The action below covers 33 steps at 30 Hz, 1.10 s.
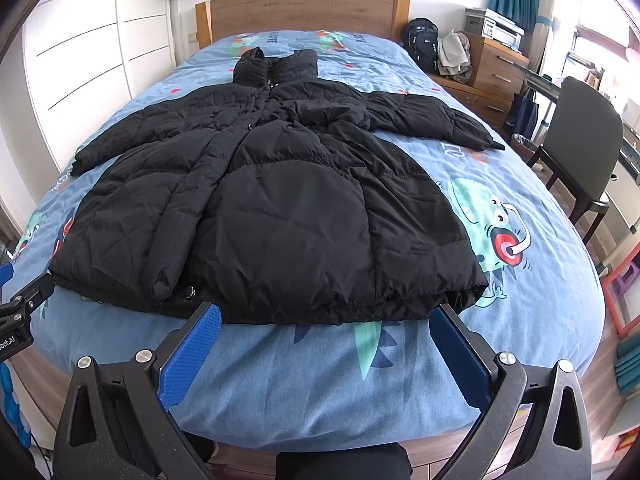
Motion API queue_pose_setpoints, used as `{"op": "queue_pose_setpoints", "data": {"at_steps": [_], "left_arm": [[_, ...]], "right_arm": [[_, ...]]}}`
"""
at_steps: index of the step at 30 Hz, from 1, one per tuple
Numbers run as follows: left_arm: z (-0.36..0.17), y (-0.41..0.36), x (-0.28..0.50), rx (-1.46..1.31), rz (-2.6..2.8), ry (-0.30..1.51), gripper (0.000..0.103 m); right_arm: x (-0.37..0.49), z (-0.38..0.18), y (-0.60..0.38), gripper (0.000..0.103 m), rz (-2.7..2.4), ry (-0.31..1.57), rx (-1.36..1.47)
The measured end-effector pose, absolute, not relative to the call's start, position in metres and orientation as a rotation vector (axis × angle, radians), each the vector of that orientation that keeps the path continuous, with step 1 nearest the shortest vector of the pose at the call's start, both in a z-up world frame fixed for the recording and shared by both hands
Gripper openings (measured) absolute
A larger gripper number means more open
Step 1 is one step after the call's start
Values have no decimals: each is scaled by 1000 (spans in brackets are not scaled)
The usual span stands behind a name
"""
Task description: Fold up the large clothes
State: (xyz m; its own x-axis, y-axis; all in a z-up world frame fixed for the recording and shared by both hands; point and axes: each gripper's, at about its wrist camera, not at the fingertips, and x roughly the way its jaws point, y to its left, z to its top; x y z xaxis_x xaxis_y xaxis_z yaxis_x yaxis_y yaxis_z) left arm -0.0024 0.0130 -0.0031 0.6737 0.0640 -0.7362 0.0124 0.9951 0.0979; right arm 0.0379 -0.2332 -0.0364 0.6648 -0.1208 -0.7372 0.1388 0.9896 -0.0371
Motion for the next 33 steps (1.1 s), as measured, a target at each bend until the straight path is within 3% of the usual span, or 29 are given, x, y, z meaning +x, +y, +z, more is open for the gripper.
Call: {"op": "queue_pose_setpoints", "data": {"at_steps": [33], "left_arm": [[-1,5,-3,124,10,824,103]], "right_arm": [[39,-31,-235,102,-152,827,23]]}}
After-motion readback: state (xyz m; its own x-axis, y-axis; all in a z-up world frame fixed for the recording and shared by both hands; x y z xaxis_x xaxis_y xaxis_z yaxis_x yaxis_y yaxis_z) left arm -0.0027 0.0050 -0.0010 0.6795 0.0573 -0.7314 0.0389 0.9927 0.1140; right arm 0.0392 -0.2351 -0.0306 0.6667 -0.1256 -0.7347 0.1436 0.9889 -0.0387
